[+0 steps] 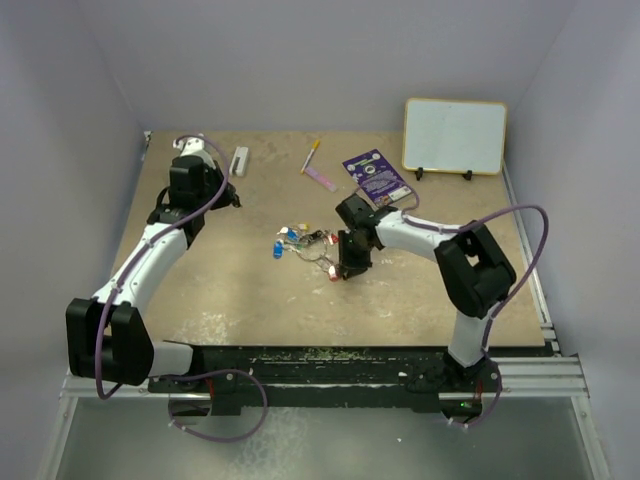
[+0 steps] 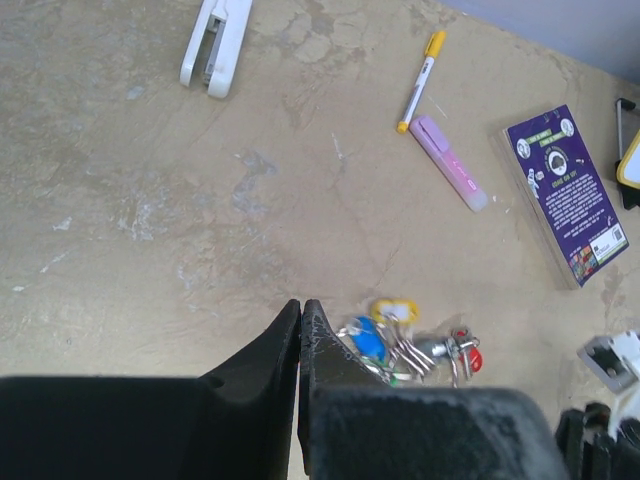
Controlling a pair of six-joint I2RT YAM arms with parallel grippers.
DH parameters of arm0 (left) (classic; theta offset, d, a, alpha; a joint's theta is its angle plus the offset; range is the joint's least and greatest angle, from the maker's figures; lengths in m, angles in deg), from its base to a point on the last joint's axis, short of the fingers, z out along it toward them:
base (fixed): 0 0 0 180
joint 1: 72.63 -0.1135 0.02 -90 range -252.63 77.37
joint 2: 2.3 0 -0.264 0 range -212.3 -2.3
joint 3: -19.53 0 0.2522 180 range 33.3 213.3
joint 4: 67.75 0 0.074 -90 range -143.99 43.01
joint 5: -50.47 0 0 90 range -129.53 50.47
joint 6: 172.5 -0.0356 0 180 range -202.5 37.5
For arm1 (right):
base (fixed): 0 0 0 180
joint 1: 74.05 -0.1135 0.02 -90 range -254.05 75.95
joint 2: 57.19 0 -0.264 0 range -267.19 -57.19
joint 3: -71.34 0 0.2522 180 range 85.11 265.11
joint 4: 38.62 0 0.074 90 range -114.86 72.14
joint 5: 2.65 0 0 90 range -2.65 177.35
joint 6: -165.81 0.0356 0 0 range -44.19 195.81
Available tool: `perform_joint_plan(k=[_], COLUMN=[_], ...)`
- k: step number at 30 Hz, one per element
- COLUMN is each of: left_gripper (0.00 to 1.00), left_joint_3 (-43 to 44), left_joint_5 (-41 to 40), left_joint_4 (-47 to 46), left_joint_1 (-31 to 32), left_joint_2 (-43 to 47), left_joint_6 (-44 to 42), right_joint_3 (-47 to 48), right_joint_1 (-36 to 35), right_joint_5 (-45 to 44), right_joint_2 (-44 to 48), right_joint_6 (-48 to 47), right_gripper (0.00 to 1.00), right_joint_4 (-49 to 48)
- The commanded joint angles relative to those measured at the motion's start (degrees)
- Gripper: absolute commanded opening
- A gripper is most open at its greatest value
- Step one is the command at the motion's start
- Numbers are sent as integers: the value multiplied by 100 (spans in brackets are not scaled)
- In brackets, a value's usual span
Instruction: Put the keys on the keyring
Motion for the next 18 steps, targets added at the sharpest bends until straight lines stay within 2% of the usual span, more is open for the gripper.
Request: perform_joint_plan(k=[1,5,10,18], left_gripper=[4,4,4,4], left_joint_3=[-105,-165,-196,-301], left_joint_5=[149,302,521,625], left_joint_4=[-314,-393,-461,-534], left_joint_1=[-32,-32,-32,-32], left_joint_2=[168,185,166,241], left_joint_6=[118,163,202,198], right_joint_3=[-702,-633,363,831], right_joint_1=[15,5,-6,-189], right_joint_5=[-338,-761,-1208,-446], right_joint_2=[797,1503,1891,1415], right_joint_6=[573,764,312,-587], right_gripper=[32,33,33,33], right_joint_4=[1383,1760,2000,494])
